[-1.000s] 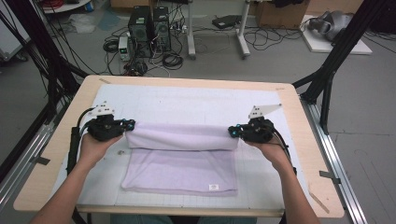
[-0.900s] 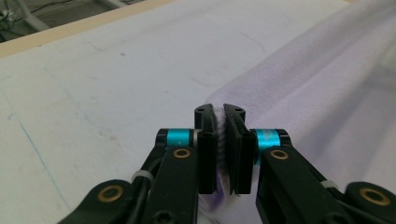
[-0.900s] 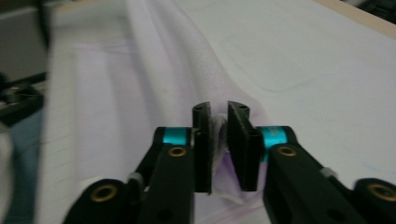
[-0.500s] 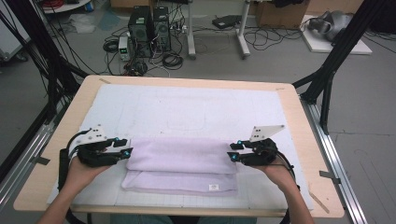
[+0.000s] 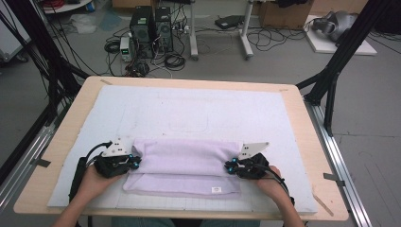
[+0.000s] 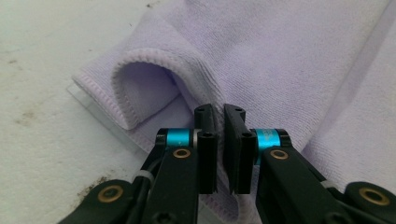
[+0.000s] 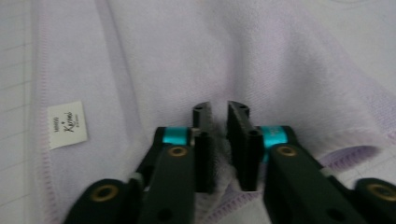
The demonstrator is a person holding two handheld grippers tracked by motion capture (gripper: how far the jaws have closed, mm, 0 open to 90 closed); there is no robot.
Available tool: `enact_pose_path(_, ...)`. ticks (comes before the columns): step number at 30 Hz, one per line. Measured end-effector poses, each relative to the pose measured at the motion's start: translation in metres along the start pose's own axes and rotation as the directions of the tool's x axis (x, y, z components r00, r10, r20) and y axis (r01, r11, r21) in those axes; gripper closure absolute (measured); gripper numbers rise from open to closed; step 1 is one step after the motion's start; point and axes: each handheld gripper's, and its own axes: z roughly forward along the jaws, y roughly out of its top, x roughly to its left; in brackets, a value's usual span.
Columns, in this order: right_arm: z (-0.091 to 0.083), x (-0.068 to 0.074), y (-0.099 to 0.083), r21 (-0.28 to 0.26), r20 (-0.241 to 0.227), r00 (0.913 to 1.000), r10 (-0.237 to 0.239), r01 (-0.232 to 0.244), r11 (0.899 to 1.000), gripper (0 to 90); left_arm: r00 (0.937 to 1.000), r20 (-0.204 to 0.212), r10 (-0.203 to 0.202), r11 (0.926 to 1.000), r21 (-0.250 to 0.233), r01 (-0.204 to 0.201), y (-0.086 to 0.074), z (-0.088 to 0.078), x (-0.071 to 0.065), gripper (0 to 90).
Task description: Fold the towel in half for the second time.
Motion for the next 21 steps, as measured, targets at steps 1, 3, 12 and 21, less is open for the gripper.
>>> enact_pose_path(1, -0.002, 0.0, 0.0, -0.012, 0.0, 1.0, -0.002, 0.002, 1.0, 85.1, 0.9999, 0.0, -0.011, 0.9998, -0.018, 0.011, 0.0, -0.004, 0.001, 84.3)
enact_pose_path(3, -0.011, 0.002, 0.002, -0.046, -0.003, 1.0, 0.006, -0.006, 0.999, 85.3, 0.9997, 0.002, -0.026, 0.9978, -0.06, 0.026, -0.001, -0.016, 0.002, 84.3)
enact_pose_path(12, -0.056, 0.019, 0.009, -0.169, -0.064, 0.9979, -0.012, 0.001, 0.986, 73.9, 0.9988, -0.007, -0.048, 0.9904, -0.13, 0.047, -0.008, -0.066, -0.006, 61.7)
enact_pose_path(21, -0.023, 0.006, 0.012, -0.061, -0.03, 0.9995, 0.001, -0.003, 0.998, 59.6, 0.9996, 0.027, -0.004, 0.9956, -0.093, 0.007, 0.007, -0.032, -0.012, 62.3)
